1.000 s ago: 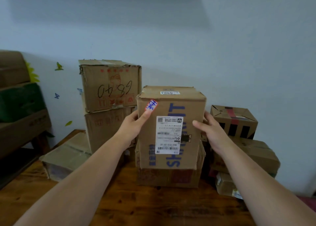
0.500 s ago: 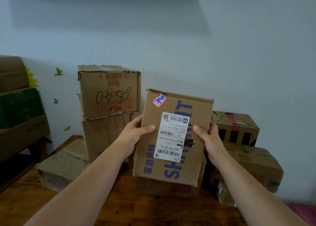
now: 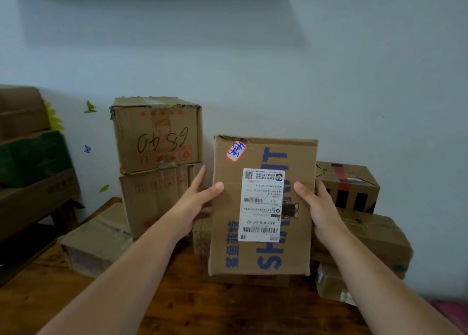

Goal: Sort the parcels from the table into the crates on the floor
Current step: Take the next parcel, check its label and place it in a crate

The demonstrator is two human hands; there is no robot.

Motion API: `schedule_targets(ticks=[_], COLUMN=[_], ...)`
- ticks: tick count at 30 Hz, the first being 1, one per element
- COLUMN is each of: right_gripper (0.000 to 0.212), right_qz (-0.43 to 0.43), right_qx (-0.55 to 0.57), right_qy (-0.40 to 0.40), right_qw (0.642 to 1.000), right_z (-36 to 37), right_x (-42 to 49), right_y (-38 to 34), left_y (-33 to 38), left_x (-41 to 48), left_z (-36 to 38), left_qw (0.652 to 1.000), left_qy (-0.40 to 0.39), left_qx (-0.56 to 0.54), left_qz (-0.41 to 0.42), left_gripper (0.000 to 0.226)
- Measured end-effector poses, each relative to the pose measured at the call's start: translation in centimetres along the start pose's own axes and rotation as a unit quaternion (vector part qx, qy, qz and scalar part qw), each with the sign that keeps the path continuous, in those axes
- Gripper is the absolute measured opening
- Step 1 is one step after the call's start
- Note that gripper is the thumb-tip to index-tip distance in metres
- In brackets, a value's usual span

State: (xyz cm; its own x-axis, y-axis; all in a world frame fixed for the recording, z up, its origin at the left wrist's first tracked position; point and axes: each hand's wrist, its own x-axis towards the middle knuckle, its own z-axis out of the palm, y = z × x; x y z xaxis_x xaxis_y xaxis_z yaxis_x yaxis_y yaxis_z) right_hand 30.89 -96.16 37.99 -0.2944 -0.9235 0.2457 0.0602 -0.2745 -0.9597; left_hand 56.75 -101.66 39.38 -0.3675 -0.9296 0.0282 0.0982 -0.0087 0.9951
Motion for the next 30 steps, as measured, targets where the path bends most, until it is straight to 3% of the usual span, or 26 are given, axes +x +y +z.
schedule_targets(ticks=[3, 6, 11, 14, 18, 21, 25, 28, 30], right_gripper=[0.072, 0.067, 0.065, 0.063, 0.050, 0.037, 0.049, 0.037, 0.041], right_qz=[0.003, 0.004, 0.020, 0.034, 0.053, 0.071, 0.092, 0.115, 0.142], right_qx=[-0.007, -0.023, -0.026, -0.036, -0.047, -0.071, -0.113, -0.214, -0.273], right_qy=[-0.022, -0.053, -0.064, -0.068, -0.075, -0.086, -0.108, -0.115, -0.099], right_qw=[1.000, 0.998, 0.997, 0.996, 0.995, 0.991, 0.983, 0.963, 0.946], right_z=[-1.6, -2.8, -3.6, -3.9, -3.2, -2.3, -0.6, 1.0, 1.6], right_x=[-0.6, -1.2, -3.6, -5.7, -8.9, -11.3, -14.4, -16.8, -18.1], right_y=[-0.7, -1.6, -1.6, -1.9, -2.7, -3.1, -3.1, -2.8, -2.1], left_y=[-0.2, -0.2, -0.1, 0.3, 1.0, 0.9, -1.5, -4.0, -5.7], left_x=[-1.1, -2.3, -4.9, -6.6, -9.3, -11.7, -14.5, -16.3, -17.3], left_z=[0.5, 1.1, 2.3, 3.1, 2.3, 1.0, -0.7, -1.8, -2.2], left_qw=[0.998, 0.996, 0.992, 0.995, 0.999, 0.998, 1.000, 0.996, 0.993], left_qy=[-0.025, -0.036, -0.007, 0.027, 0.017, -0.034, 0.021, 0.059, 0.068], left_qx=[0.047, 0.073, 0.123, 0.095, 0.018, 0.057, -0.001, -0.064, -0.091], left_qz=[-0.022, -0.026, 0.005, 0.030, 0.037, 0.009, 0.016, -0.006, -0.028], left_gripper=[0.126, 0.122, 0.100, 0.085, 0.110, 0.082, 0.033, 0.021, 0.018])
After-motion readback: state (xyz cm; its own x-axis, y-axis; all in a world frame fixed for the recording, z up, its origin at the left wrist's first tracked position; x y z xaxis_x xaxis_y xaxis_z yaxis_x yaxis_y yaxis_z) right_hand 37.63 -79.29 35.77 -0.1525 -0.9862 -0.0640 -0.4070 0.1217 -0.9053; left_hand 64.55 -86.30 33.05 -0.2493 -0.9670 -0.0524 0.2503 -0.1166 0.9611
